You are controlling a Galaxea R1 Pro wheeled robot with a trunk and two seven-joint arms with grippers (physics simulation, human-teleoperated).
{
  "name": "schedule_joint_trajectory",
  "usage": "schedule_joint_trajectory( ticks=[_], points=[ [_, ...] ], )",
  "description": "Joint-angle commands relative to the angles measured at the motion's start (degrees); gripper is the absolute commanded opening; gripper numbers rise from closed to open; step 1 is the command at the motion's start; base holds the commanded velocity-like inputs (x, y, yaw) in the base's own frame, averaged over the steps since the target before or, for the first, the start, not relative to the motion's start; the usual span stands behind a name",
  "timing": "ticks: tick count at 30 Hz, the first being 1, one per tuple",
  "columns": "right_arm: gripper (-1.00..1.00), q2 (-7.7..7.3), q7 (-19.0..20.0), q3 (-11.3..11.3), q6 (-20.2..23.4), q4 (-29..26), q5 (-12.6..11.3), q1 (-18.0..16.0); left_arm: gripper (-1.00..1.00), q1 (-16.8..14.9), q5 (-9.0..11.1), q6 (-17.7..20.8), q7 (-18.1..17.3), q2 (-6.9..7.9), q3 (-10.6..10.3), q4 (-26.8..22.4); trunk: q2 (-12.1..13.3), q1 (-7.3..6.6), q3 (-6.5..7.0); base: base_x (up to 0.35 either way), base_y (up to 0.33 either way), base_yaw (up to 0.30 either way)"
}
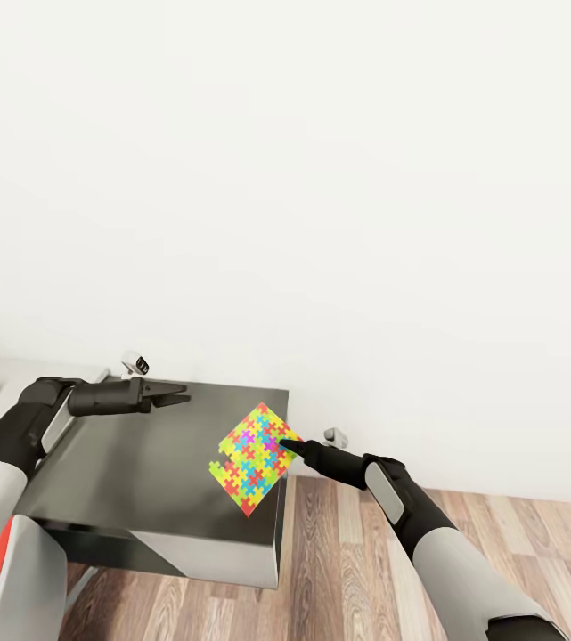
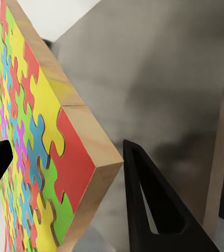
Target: Put all the toys in the child's room - the three board games (two on the bed and one on the table), the two jigsaw puzzles on the table, and the tennis ball on the table - inside the toy box on the table in the child's room.
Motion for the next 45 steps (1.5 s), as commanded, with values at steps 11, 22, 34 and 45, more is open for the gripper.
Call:
schedule_joint_trajectory(
  ticks=[11,22,34,45],
  points=[
    [-1.00,-0.10,-0.06,0.03,0.47,-0.12,-0.48,-0.03,1.00,-0.06,0.10,0.66,-0.21,-0.01,-0.44,0.01,-0.11,0.04,0.92,0.000,0.000,0.000],
    [-1.00,0.03,-0.18,-0.92,0.45,0.05,-0.45,-0.03,1.00,-0.06,0.09,0.69,-0.21,0.03,-0.57,0.00,-0.11,0.04,1.95,0.000,0.000,0.000],
    [-1.00,-0.01,-0.38,-1.01,0.38,0.13,-0.40,-0.03,1.00,-0.06,0.09,0.70,-0.21,0.08,-0.26,0.00,-0.11,0.04,3.07,0.000,0.000,0.000],
    [-1.00,-0.05,-0.19,-1.08,0.44,0.13,-0.39,-0.03,1.00,-0.06,0.06,0.64,-0.21,0.14,-0.25,0.02,-0.11,0.04,4.10,0.000,0.000,0.000]
  ],
)
